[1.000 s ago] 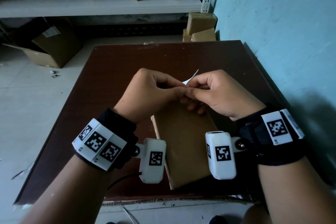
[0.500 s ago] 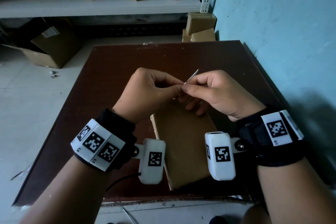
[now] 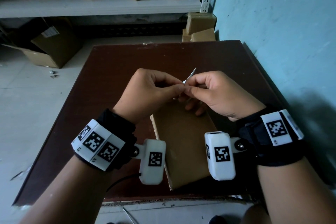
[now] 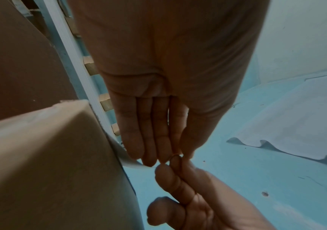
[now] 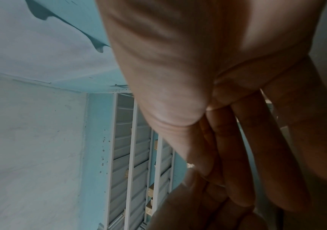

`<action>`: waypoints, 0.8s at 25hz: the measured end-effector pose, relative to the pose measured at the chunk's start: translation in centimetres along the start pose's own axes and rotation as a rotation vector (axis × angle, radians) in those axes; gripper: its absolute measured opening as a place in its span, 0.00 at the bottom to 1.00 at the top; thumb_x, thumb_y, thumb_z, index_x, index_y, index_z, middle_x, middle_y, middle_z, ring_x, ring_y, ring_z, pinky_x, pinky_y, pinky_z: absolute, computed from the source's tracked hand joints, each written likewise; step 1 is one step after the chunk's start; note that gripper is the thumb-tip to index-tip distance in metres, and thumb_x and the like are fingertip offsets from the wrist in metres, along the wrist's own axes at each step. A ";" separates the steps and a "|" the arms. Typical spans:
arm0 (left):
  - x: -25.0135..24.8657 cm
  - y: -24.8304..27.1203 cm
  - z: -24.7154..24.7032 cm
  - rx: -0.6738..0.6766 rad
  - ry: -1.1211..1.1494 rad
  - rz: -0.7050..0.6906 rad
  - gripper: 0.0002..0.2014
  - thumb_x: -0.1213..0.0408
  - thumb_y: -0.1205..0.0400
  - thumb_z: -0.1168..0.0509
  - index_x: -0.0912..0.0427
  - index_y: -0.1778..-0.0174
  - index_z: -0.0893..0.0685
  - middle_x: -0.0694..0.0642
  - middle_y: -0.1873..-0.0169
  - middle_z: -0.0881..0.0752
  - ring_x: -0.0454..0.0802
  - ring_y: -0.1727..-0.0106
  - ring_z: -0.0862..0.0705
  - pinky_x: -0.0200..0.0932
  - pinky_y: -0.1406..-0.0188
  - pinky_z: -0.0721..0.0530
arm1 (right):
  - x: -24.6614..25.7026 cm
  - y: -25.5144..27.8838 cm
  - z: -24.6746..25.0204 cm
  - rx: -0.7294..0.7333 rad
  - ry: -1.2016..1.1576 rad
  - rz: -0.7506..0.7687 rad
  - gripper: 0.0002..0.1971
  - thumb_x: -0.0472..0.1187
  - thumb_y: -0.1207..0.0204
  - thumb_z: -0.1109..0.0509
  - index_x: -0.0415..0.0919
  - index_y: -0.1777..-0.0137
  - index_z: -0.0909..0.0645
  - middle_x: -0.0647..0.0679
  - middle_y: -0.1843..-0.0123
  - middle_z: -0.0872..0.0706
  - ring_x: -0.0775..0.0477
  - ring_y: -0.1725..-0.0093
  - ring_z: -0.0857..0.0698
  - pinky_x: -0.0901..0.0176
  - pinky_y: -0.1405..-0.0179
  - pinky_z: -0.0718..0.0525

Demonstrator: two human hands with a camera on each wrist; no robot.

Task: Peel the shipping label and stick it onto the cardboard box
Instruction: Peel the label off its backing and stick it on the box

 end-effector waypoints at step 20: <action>0.5 -0.4 -0.5 0.016 -0.069 -0.007 0.06 0.65 0.17 0.31 0.58 0.55 0.09 0.53 0.62 0.08 0.51 0.57 0.09 0.58 0.50 0.11 | -0.1 0.1 0.2 -0.047 -0.011 -0.029 0.05 0.41 0.18 0.29 0.43 0.52 0.12 0.47 0.57 0.07 0.48 0.62 0.08 0.56 0.72 0.13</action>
Point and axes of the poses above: each hand's wrist, its own y-axis away from the middle knuckle, its own z-axis out of the back of the hand, x = y × z, the point moved 7 cm from there along -y, towards the middle knuckle
